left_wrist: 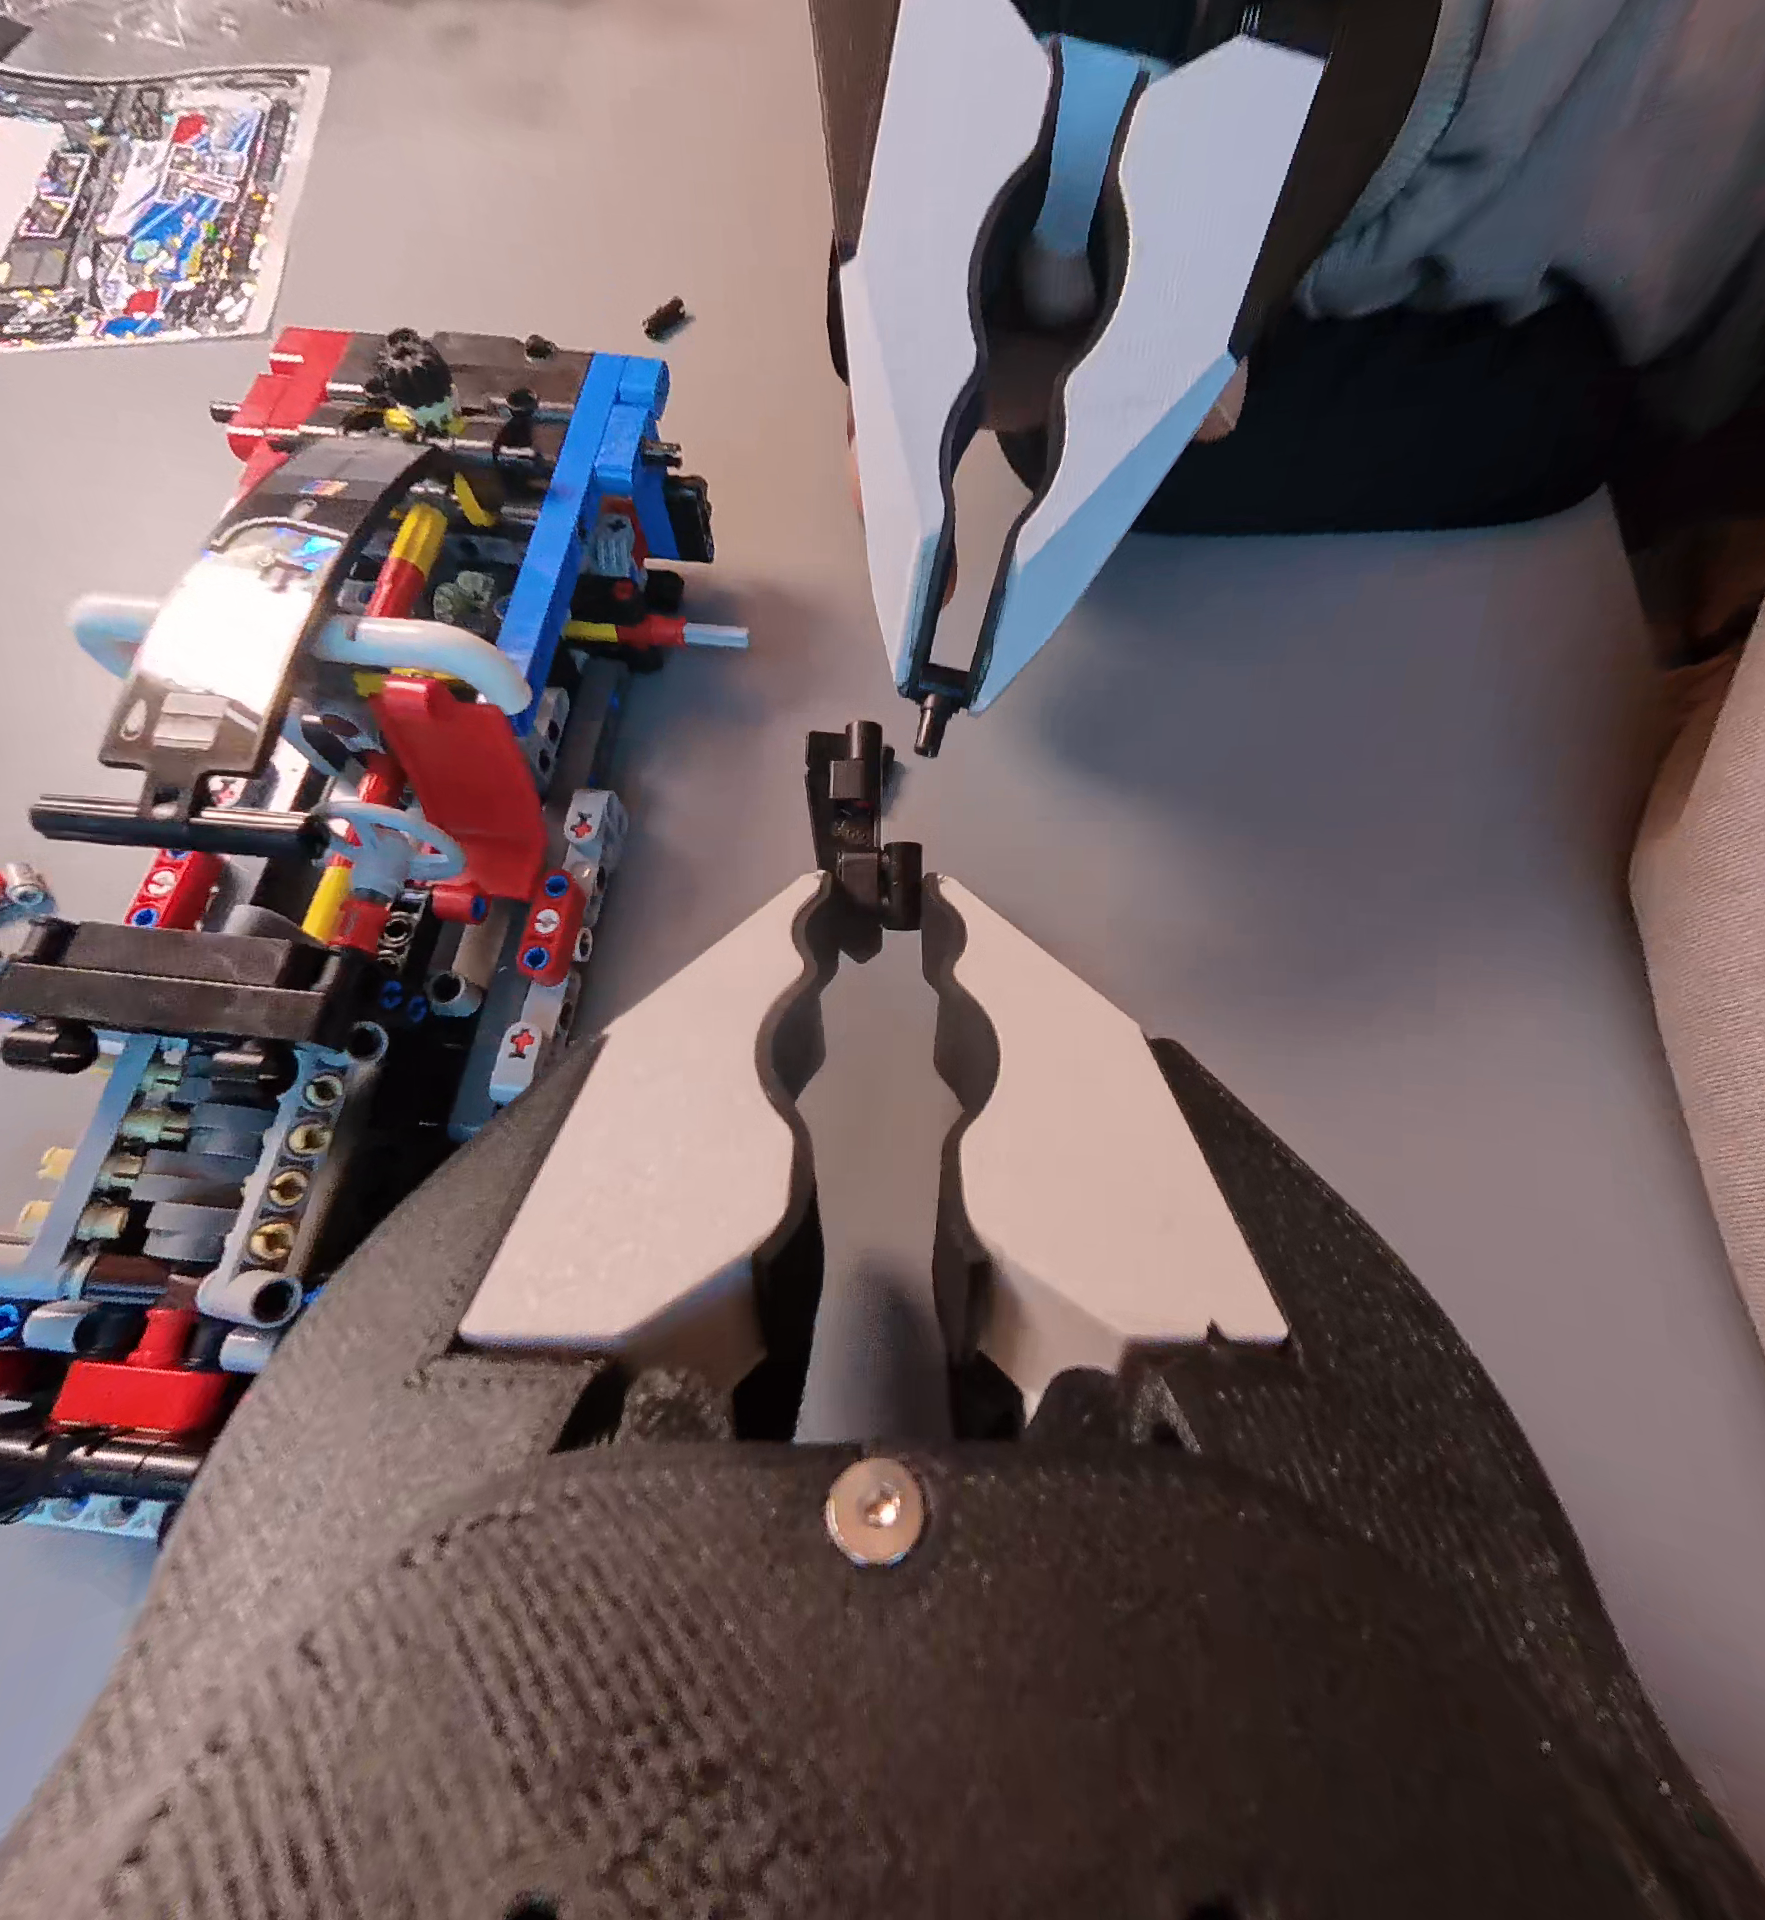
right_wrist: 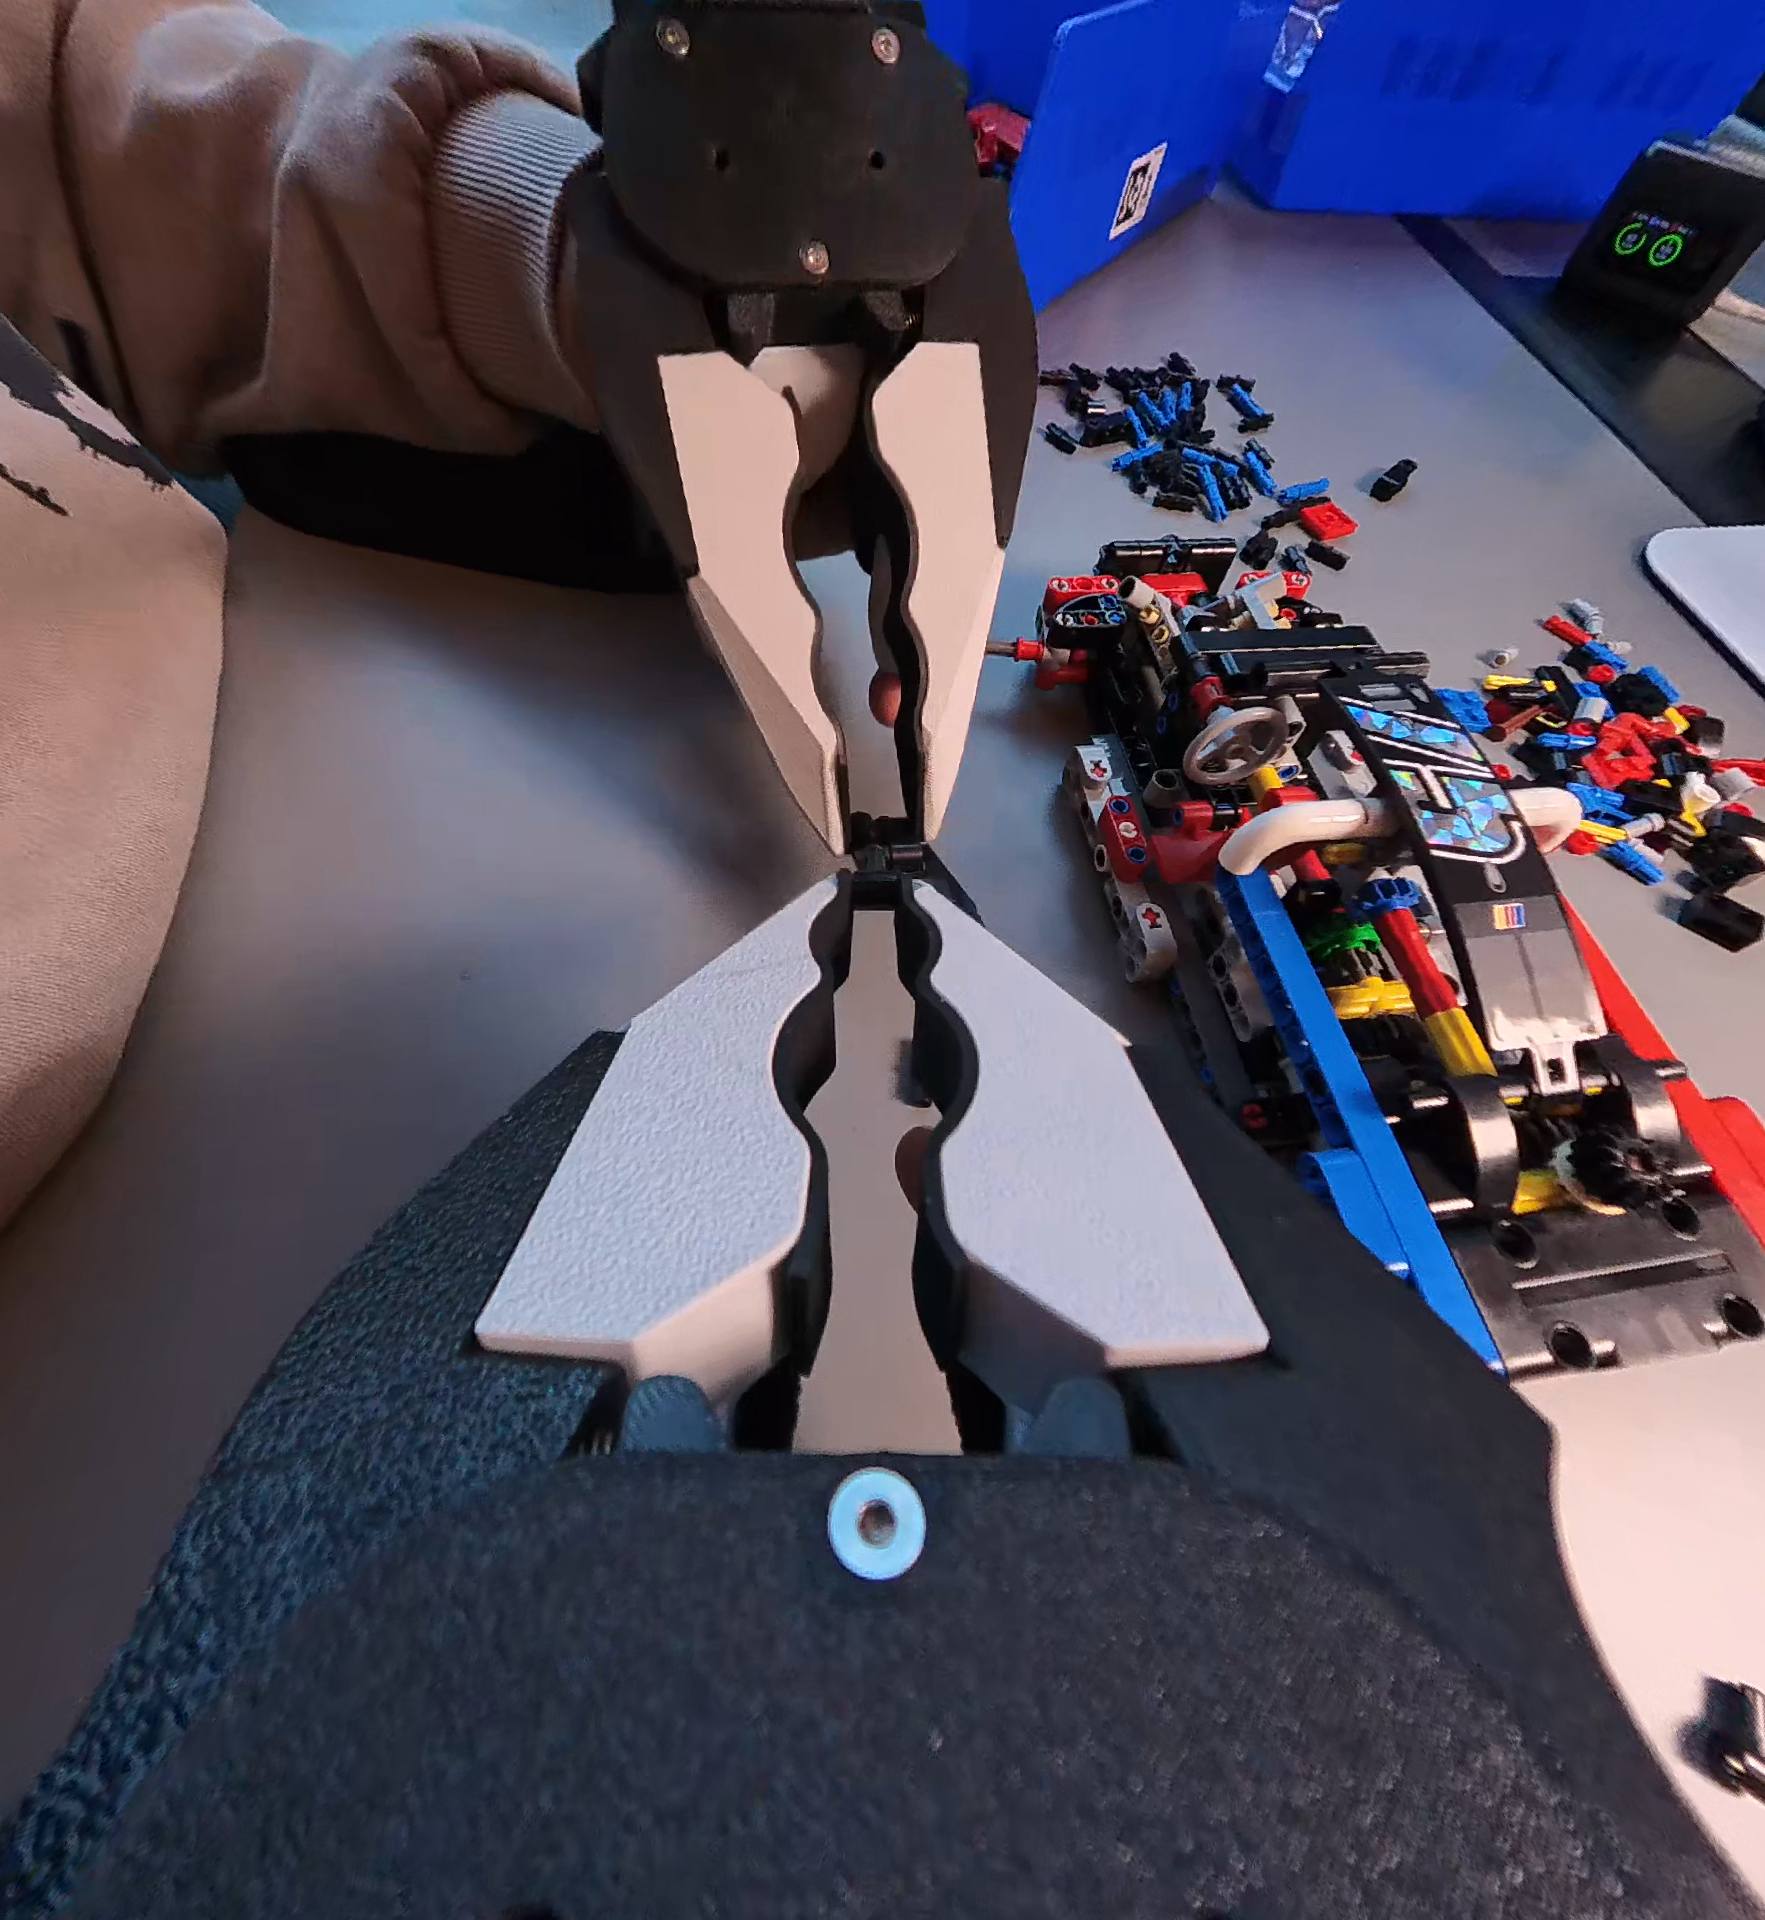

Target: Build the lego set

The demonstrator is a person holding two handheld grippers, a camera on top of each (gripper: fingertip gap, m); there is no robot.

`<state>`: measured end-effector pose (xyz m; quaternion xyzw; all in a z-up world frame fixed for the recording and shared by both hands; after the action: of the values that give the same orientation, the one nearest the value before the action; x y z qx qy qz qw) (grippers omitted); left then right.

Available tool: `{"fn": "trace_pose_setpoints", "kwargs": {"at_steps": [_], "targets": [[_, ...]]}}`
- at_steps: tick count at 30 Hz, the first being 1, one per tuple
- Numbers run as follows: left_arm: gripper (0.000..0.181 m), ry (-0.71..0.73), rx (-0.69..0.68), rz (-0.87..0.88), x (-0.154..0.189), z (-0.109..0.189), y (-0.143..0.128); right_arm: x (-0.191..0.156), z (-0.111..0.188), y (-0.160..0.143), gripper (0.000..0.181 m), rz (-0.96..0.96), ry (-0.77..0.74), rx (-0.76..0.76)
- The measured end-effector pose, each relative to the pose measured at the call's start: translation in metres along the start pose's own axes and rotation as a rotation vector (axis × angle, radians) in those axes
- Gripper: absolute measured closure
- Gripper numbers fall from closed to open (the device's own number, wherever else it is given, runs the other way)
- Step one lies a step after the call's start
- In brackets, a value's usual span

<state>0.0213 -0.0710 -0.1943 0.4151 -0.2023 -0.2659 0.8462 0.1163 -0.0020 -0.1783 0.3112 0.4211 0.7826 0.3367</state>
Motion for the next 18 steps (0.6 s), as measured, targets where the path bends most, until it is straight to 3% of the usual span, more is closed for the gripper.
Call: {"fn": "trace_pose_setpoints", "kwargs": {"at_steps": [5, 12, 18], "targets": [[0.168, -0.032, 0.099, 0.022, 0.001, 0.008, 0.009, 0.000, -0.001, 0.002, 0.176, 0.003, 0.000, 0.010], [0.168, -0.035, 0.120, 0.022, 0.003, 0.006, 0.010, -0.001, -0.002, 0.003, 0.176, -0.002, 0.013, 0.023], [0.168, 0.040, 0.153, -0.019, 0.003, 0.008, 0.013, 0.004, -0.001, 0.005, 0.176, -0.075, -0.013, 0.027]]}}
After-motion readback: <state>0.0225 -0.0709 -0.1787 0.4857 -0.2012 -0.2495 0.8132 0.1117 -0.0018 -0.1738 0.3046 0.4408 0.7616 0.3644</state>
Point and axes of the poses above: each gripper's, where its closed fingertips meet, z back along the fingers, y out of its top, x = y × z across the jaws, the point moved 6 cm from there along z, back along the fingers, and after that the axes turned 8 degrees about z, right-handed, at the moved point
